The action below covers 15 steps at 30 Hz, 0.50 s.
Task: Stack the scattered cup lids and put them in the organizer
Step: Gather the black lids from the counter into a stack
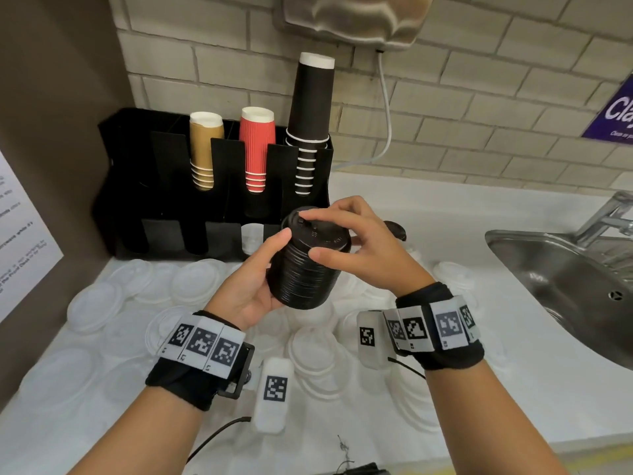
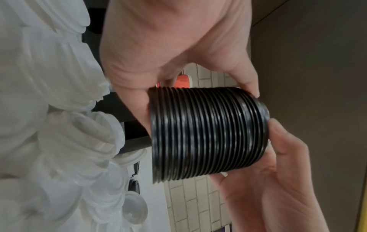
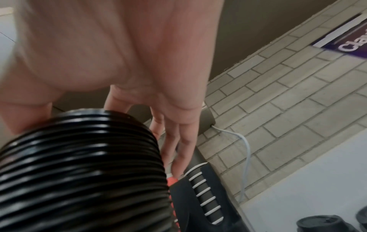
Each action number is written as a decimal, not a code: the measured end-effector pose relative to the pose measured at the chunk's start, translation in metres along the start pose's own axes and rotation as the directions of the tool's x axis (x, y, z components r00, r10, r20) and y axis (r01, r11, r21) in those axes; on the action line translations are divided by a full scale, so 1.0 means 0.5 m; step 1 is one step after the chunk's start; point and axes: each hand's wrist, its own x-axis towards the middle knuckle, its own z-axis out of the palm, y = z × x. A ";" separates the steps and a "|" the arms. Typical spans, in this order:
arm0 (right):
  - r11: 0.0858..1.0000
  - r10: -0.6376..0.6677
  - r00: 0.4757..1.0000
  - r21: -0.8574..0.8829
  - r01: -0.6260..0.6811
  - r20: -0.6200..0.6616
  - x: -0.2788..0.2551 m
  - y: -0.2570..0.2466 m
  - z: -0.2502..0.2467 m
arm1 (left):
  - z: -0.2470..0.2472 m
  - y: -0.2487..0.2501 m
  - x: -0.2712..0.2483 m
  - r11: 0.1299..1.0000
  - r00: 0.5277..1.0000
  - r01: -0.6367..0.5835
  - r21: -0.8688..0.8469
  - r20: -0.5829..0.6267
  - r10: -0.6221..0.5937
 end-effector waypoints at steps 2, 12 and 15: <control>1.000 0.002 0.997 0.027 -0.004 0.073 0.015 -0.001 -0.021 | -0.002 0.009 0.009 1.000 0.999 -0.014 -0.015 -0.031 0.013; 0.738 0.667 0.695 0.109 -0.666 -0.268 0.164 0.248 -0.209 | -0.010 0.092 0.053 0.982 0.995 -0.056 -0.181 -0.094 0.040; 0.522 0.782 0.620 -0.472 -0.710 -0.068 0.206 0.325 -0.198 | -0.011 0.109 0.068 0.977 0.992 -0.052 -0.208 -0.125 0.026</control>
